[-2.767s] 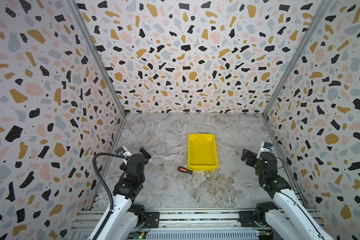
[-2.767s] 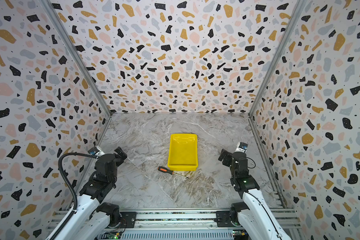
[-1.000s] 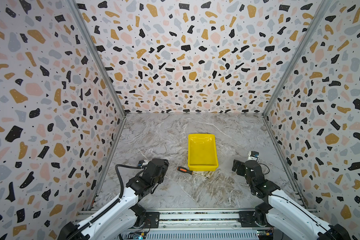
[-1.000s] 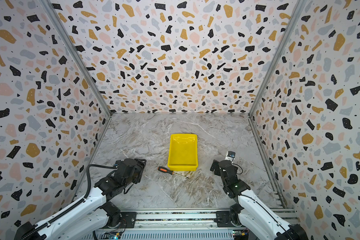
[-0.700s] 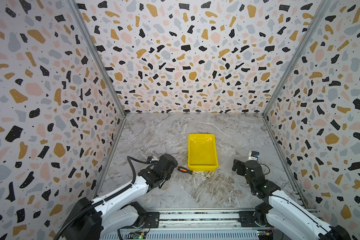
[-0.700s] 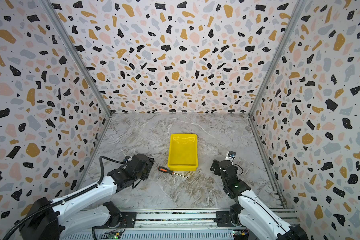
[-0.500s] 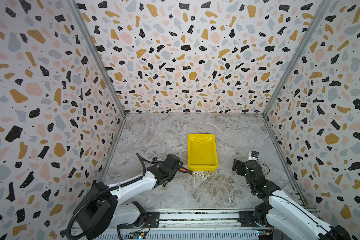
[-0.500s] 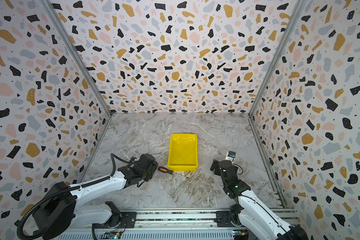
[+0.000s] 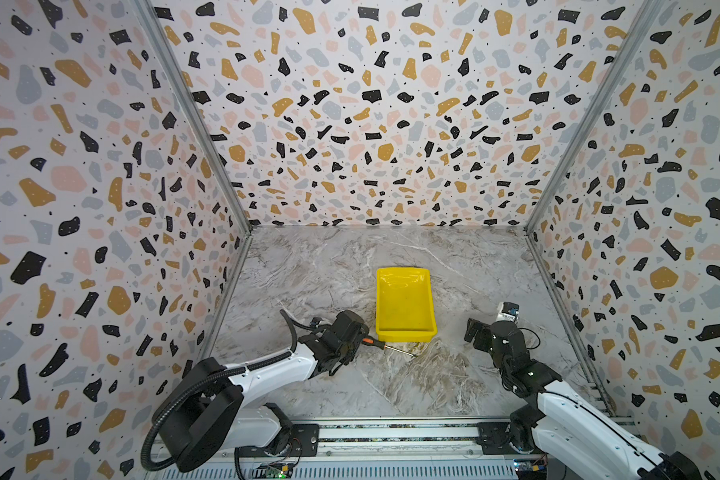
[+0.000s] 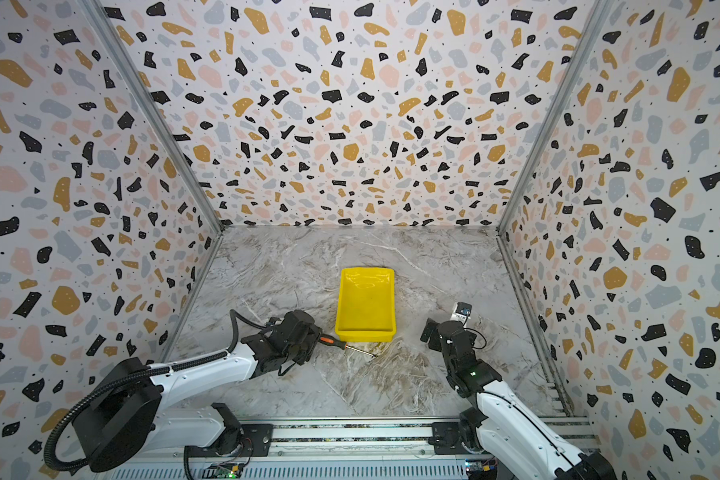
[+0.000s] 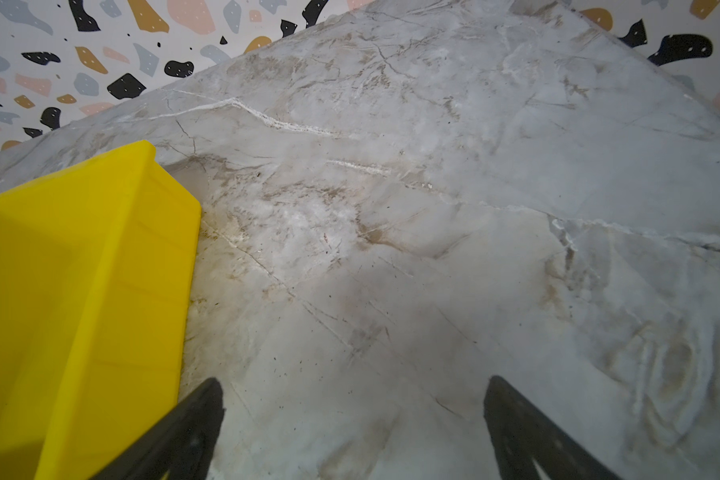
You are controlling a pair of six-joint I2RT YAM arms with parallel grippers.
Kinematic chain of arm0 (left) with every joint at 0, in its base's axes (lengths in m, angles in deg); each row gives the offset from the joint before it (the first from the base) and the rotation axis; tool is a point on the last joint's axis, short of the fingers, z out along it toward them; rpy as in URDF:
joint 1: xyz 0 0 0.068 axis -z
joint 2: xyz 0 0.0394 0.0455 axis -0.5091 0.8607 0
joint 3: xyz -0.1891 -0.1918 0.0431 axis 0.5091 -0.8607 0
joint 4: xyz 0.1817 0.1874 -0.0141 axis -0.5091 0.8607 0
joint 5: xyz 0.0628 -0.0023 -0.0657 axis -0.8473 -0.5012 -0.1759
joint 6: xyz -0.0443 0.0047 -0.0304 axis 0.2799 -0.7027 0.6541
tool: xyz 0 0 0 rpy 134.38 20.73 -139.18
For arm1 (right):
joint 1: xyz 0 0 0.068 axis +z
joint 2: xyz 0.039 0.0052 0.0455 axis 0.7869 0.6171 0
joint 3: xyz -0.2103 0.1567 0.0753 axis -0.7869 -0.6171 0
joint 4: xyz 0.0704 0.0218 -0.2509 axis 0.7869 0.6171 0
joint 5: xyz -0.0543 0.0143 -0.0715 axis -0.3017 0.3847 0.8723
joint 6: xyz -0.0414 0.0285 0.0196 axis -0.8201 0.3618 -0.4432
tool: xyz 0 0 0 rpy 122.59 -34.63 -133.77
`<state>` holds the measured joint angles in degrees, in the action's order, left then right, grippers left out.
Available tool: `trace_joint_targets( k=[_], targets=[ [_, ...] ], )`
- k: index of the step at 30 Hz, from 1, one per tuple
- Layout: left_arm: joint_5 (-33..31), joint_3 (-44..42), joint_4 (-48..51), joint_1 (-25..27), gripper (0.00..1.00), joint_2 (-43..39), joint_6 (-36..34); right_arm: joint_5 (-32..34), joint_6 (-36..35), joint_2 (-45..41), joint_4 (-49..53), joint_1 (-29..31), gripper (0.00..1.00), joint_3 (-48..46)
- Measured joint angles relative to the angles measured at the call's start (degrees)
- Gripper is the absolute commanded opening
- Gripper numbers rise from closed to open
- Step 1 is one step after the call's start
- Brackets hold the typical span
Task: Put the screwdriver in the bin
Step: 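Lower the left gripper and close it on the orange-black screwdriver handle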
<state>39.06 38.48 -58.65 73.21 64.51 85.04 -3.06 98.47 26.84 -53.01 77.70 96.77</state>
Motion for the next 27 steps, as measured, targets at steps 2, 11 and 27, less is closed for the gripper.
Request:
trace_joint_targets(
  k=[2, 11, 27],
  targets=[
    [0.15, -0.17, -0.11, 0.28, 0.54, 0.02, 0.92, 0.13, 0.04, -0.37, 0.00, 0.04, 0.99, 0.00],
    [0.26, -0.17, -2.78, 0.33, 0.51, 3.34, 2.38, 0.39, 0.15, -0.85, 0.02, 0.09, 0.99, -0.09],
    [2.97, 6.69, -4.66, 0.33, 0.27, 14.14, -1.90, 0.44, 0.15, -0.85, 0.00, 0.09, 0.99, -0.09]
  ],
)
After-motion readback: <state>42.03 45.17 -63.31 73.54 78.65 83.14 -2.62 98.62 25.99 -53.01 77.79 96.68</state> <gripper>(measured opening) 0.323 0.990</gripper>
